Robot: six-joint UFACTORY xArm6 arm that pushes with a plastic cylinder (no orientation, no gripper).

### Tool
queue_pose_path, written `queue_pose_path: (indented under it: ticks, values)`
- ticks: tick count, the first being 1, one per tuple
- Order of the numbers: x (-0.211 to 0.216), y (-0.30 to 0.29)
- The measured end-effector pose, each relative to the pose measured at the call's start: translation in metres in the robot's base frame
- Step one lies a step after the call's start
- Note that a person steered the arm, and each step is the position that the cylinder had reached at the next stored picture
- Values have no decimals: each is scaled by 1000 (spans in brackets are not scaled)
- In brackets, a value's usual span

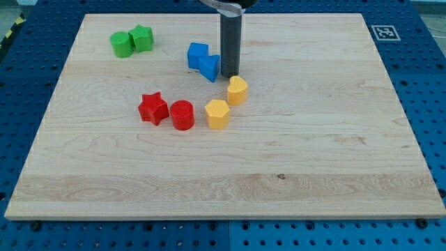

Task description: Move the yellow heart to the top right of the yellow hexagon

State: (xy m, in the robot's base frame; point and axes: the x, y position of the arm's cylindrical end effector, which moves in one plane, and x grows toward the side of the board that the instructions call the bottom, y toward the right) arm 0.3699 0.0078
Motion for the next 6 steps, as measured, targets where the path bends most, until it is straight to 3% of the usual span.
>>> queue_pose_path:
  ticks: [6]
  values:
    - [32,0]
